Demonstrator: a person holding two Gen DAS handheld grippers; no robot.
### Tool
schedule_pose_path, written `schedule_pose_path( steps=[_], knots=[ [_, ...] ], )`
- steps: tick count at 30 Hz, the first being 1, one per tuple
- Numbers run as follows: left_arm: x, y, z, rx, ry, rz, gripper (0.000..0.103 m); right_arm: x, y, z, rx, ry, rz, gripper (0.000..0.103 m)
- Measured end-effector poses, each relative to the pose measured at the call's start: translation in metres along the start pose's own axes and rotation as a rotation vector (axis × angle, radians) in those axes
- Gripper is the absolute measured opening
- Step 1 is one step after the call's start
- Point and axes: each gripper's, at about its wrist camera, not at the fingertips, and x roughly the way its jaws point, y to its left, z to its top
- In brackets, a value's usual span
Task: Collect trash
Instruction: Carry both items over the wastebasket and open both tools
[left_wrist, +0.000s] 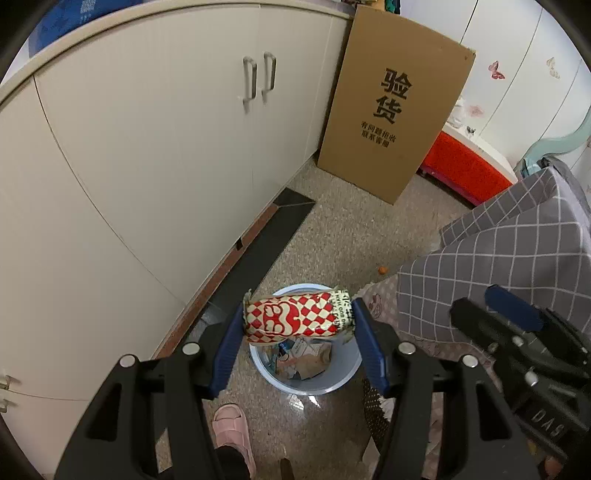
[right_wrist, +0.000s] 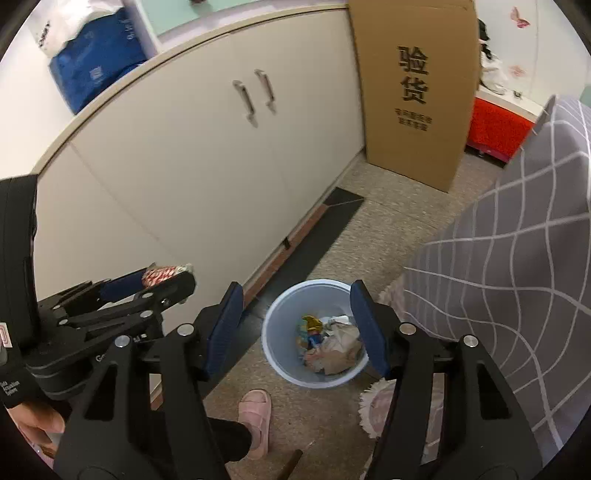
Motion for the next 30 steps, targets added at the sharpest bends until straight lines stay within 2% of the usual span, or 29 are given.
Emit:
schedule_pose_path(
  steps=[5, 15, 18, 22, 24, 25, 27, 30],
  knots=[
    [0.009, -0.006, -0.004, 0.008, 0.018, -0.010, 0.057, -0.005, -0.003, -0.003, -0.010, -0.017, -0.026, 0.060],
    [0.013, -0.027, -0.001, 0.046, 0.029, -0.020, 0.058, -0.037, -0.009, -0.001, -0.013, -0.140, -0.060, 0.063],
    [0.012, -0.035, 0.002, 0.058, 0.030, -0.024, 0.058, -0.049, -0.008, 0.001, -0.020, -0.192, -0.077, 0.067],
    [0.012, -0.045, 0.007, 0.064, 0.032, -0.035, 0.059, -0.059, -0.012, 0.003, 0.001, -0.210, -0.067, 0.069],
    [0.011, -0.047, 0.010, 0.062, 0.026, -0.038, 0.064, -0.062, -0.014, 0.003, 0.006, -0.225, -0.072, 0.069],
    [0.010, -0.047, 0.011, 0.058, 0.021, -0.032, 0.074, -0.064, -0.014, 0.004, 0.006, -0.231, -0.074, 0.069],
    [0.007, -0.047, 0.013, 0.048, 0.011, -0.024, 0.084, -0.067, -0.014, 0.004, 0.004, -0.233, -0.078, 0.069],
    [0.000, -0.045, 0.013, 0.028, 0.009, -0.027, 0.084, -0.071, -0.011, 0.006, 0.005, -0.239, -0.080, 0.070]
  ],
)
